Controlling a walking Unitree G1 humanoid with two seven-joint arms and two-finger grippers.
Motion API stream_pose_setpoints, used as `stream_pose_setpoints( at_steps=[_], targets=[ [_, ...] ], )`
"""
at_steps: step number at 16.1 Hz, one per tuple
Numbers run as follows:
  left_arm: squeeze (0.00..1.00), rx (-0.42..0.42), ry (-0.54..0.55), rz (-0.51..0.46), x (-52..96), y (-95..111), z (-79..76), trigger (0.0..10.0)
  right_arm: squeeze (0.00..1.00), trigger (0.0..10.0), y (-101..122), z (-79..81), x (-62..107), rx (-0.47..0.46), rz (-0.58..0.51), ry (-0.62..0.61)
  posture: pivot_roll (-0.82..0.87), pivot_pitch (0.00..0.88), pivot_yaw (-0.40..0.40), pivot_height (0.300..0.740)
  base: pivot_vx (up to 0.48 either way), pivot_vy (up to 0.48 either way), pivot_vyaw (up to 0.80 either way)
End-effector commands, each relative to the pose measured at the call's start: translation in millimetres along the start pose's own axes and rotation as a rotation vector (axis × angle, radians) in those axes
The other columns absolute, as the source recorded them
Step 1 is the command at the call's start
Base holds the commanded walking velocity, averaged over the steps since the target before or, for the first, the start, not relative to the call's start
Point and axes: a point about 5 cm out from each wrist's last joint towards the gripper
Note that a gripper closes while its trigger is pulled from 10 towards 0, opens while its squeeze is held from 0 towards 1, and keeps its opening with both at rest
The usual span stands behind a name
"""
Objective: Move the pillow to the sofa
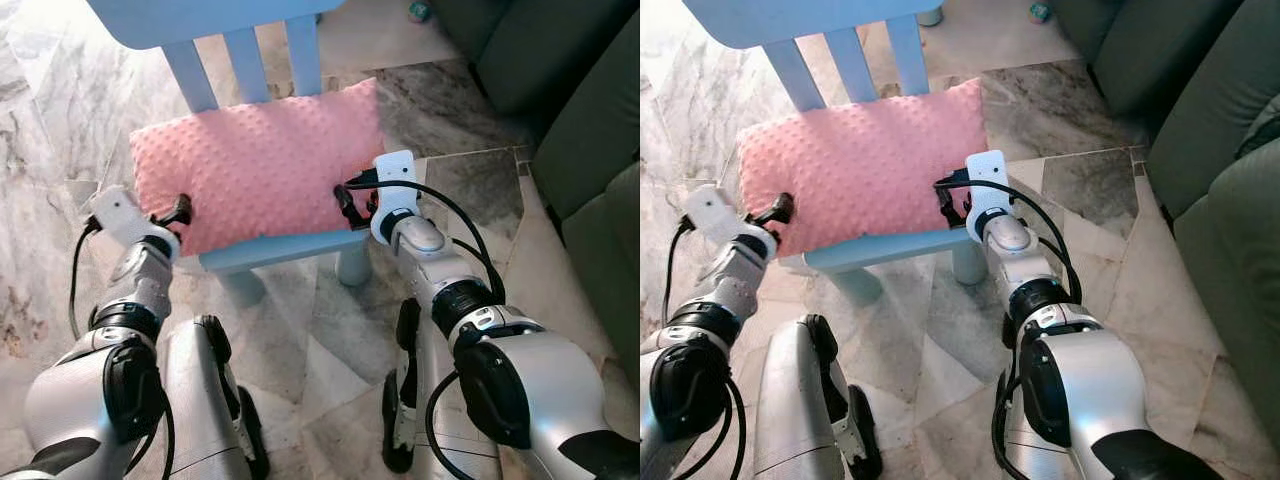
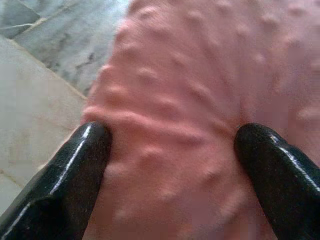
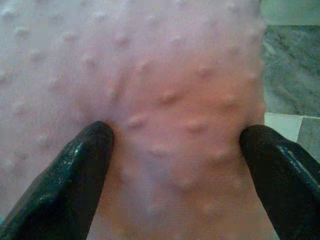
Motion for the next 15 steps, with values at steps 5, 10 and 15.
stream_pose_setpoints(
  at_steps=[5,10,15],
  targets=[
    [0.0,-0.039,-0.03,0.094,2.5,-21.6,-4.8,10.0,0.0,10.0,-15.4,8.7,2.6,-0.029,0.051,0.028,-0.09,0.503,0.077,0.481,0.0,0.0,0.0],
    [0.0,-0.04,-0.033,0.119,7.0,-33.1,3.8,10.0,0.0,10.0,-19.2,19.2,3.3,-0.034,0.045,0.072,-0.07,0.522,0.073,0.481,0.0,0.0,0.0],
    [0.0,-0.023,-0.06,0.13,8.6,-42.0,-2.0,0.0,0.0,0.0,-19.8,37.4,2.9,-0.063,0.035,0.131,-0.07,0.538,0.079,0.481,0.0,0.0,0.0]
  ],
)
Point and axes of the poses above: a point about 5 cm out from each wrist's last joint towards the gripper, its own x axis pointing back from the gripper into the wrist, its own y axis along the axis of the wrist's last joint, z = x × y, and after that the axes turned 3 degrees about x, right-handed
